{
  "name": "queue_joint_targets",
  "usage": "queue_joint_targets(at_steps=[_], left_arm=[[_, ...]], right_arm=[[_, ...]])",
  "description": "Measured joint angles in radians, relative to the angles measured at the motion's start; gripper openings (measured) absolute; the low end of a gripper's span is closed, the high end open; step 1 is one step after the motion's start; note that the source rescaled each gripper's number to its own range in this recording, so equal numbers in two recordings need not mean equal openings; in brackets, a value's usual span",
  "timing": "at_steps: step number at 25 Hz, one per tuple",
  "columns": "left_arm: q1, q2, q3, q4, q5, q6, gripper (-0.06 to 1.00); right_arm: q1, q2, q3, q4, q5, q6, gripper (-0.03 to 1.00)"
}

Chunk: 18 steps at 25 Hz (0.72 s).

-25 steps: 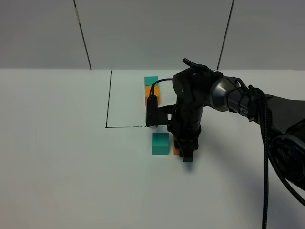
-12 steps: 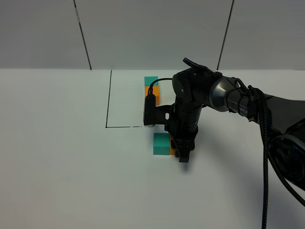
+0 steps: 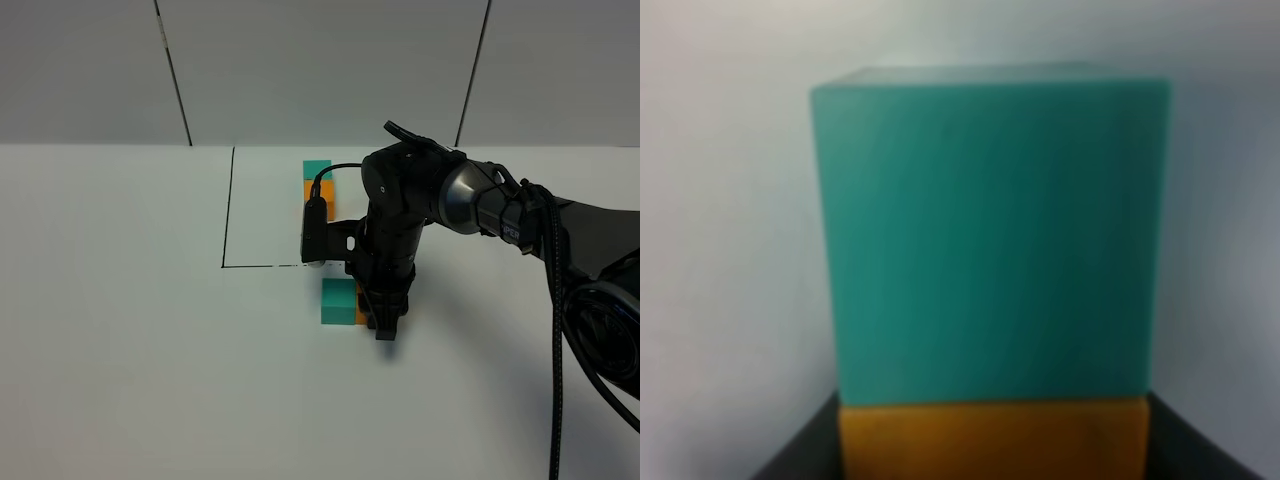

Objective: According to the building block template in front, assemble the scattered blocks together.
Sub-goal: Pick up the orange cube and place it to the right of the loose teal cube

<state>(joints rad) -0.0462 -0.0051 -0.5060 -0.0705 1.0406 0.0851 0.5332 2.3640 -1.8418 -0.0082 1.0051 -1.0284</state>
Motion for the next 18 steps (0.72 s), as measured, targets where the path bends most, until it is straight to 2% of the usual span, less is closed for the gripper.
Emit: queue_joint_targets(at_steps=[13, 15, 18], left_arm=[[0.000, 0.000, 0.000, 0.000, 0.000, 0.000, 0.67], [0.000, 0.000, 0.000, 0.000, 0.000, 0.000, 0.67], [0.000, 0.000, 0.000, 0.000, 0.000, 0.000, 0.67]], right_arm=[[0.000, 0.000, 0.000, 0.027, 0.001, 0.000, 0.02], [0.000, 0.000, 0.000, 0.039, 0.001, 0.000, 0.14], [0.000, -0.001, 0.000, 0.054, 0.001, 0.000, 0.52]])
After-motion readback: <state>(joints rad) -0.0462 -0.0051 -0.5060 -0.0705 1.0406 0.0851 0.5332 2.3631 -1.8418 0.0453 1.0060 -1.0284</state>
